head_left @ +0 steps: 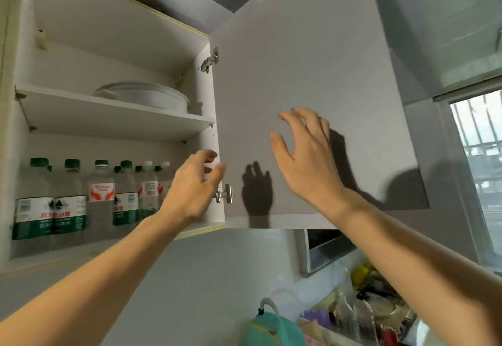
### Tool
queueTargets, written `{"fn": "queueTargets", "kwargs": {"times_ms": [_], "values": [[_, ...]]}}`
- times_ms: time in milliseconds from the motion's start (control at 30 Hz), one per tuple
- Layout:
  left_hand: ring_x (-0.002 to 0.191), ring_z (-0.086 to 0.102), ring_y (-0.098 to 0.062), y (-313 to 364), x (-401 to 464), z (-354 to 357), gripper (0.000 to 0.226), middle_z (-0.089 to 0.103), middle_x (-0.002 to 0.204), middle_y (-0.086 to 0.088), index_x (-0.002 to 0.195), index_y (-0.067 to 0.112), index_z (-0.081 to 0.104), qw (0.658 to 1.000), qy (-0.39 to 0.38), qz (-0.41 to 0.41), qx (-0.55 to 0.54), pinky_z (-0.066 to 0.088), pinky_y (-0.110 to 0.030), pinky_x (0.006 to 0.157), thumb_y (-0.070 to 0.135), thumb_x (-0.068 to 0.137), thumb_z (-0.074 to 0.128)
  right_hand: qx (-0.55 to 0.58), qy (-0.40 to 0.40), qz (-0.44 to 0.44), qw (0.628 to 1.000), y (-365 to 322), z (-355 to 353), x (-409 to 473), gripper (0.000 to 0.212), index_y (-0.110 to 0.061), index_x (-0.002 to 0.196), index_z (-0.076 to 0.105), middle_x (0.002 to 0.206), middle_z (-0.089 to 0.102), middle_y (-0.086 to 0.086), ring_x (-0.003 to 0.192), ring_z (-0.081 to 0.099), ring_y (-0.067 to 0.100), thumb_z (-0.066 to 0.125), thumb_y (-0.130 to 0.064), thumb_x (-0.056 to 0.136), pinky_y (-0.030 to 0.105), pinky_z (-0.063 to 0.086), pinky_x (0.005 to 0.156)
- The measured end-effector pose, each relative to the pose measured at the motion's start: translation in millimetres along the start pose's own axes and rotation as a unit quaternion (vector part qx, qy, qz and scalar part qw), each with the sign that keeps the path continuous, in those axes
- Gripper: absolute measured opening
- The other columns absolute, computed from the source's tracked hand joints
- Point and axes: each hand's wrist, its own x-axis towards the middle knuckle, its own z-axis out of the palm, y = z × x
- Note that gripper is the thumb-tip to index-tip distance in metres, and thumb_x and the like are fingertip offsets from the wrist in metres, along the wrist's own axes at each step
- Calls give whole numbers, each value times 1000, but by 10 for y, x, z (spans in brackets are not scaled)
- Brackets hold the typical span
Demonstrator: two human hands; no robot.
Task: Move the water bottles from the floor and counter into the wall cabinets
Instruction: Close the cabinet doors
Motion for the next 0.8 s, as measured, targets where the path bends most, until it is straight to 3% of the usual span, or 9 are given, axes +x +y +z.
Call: {"fn": "queueTargets", "kwargs": {"times_ms": [167,267,367,467,600,633,700,767,800], "values": [[122,55,-17,505,82,436,54,49,148,-3,146,20,43,999,-37,35,-7,43,-34,101,49,101,49,-177,65,3,982,537,-654,48,59,-17,151,38,162,21,16,149,17,36,52,-39,98,54,23,119],[125,52,-19,761,91,731,59,43,152,-5,150,21,38,997,-64,41,5,42,-40,108,53,101,48,-200,64,67,976,916,-837,16,72,-11,157,21,163,14,25,148,16,45,56,-30,97,56,20,120],[140,41,-25,959,32,1010,64,35,158,-6,154,21,32,992,-109,52,21,36,-41,114,53,101,47,-56,11,202,978,1228,-883,-97,72,-10,159,14,155,32,20,136,41,41,55,-23,101,50,39,108],[144,35,-24,1065,-36,1173,68,29,162,-4,157,21,26,989,-137,49,19,30,-38,116,54,101,46,7,46,192,980,1441,-936,-178,47,-10,147,42,131,59,14,115,60,32,54,-12,102,39,51,96],[140,40,-16,1168,-130,1165,63,36,157,1,155,25,31,994,-96,55,-12,40,-39,114,50,100,50,139,63,147,977,1386,-1080,-231,48,-17,143,51,106,61,-26,95,59,-18,64,-12,97,-3,43,75],[137,42,-11,1185,-177,1132,61,39,155,4,154,28,34,994,-81,62,-25,43,-35,111,50,100,52,196,51,132,970,1331,-1100,-266,49,-19,144,50,104,57,-33,95,57,-24,65,-14,97,-3,45,74],[132,43,-2,1205,-292,1050,60,42,151,11,152,33,37,995,-57,66,-57,42,-21,103,53,97,55,303,13,99,948,1181,-1126,-354,48,-25,144,49,115,64,-24,111,60,-12,63,-23,99,16,55,89],[132,43,2,1207,-408,927,61,43,151,16,150,38,39,994,-43,45,-91,38,-11,97,58,95,54,421,-47,100,900,1015,-1110,-441,39,-31,139,55,126,68,-11,122,61,6,54,-38,100,36,54,101],[132,43,4,1201,-464,847,60,43,151,19,150,41,40,993,-38,32,-109,38,-10,97,61,95,53,487,-85,109,862,932,-1073,-474,37,-34,132,60,125,69,-10,121,63,9,49,-43,98,37,54,101]]}}
